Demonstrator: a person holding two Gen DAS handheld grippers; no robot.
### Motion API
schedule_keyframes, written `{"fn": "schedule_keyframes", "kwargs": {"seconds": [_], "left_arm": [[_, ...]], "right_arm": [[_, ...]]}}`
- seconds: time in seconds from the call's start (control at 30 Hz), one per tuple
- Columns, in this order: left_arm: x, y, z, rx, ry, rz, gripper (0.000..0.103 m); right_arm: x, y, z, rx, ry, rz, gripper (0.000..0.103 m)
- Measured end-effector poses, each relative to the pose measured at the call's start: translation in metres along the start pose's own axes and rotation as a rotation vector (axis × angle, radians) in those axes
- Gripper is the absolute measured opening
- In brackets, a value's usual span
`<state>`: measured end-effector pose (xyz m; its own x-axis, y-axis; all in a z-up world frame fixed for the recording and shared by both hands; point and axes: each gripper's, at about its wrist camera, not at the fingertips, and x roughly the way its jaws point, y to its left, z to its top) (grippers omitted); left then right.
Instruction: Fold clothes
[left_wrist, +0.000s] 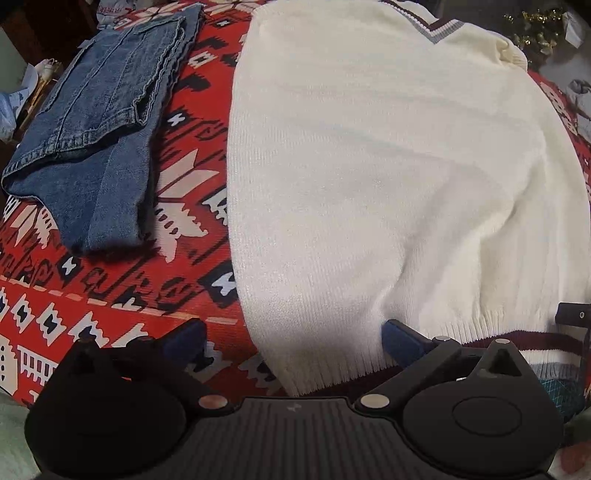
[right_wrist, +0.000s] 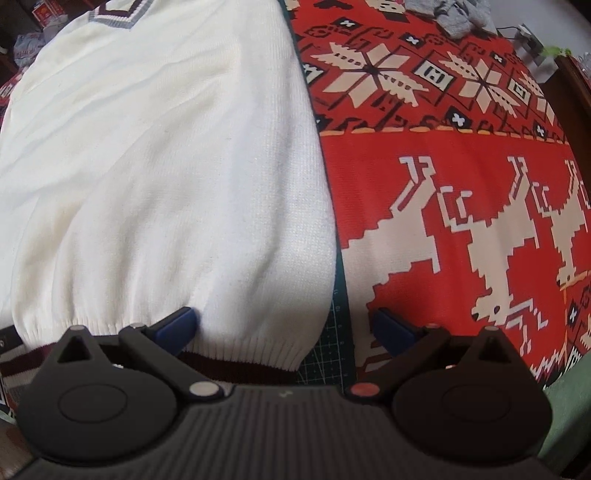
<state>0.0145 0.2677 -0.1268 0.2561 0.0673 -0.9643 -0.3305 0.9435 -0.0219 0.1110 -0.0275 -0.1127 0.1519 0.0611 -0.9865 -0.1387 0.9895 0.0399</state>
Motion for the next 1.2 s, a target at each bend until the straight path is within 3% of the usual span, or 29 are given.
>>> {"fn": "schedule_keyframes", "kwargs": {"seconds": [0.17,0.53,0.83,0.93,1.0,1.07,1.2], "left_arm": [[-0.001,0.004,0.002,-0.057,-0.014,0.018,0.103],[-0.003,-0.006,-0.004,-0.053,-0.052,0.025,0.103],[-0.002,0.0,0.004,-0.053,-0.033,0.016,0.102],[-0.01,0.0,0.002,-0.04,-0.063,-0.011,0.083],[-0.015,-0.001,0.001,-0.037,-0.075,-0.042,0.071],[-0.018,0.003,-0.002,-0.057,-0.075,-0.076,0.057],[-0.024,0.02,-0.006,-0.141,-0.058,-0.161,0.04]], "right_arm": [[-0.005,0.002,0.003,0.004,0.006,-0.002,0.102],[-0.012,0.009,-0.002,0.014,-0.007,-0.005,0.102],[-0.015,0.015,-0.015,0.014,-0.042,0.0,0.102],[-0.018,0.017,-0.018,0.011,-0.049,0.007,0.101],[-0.025,0.016,-0.018,0.02,-0.057,0.022,0.087],[-0.036,0.011,-0.02,0.045,-0.079,0.048,0.082],[-0.06,0.006,-0.031,0.072,-0.12,0.131,0.066]]}}
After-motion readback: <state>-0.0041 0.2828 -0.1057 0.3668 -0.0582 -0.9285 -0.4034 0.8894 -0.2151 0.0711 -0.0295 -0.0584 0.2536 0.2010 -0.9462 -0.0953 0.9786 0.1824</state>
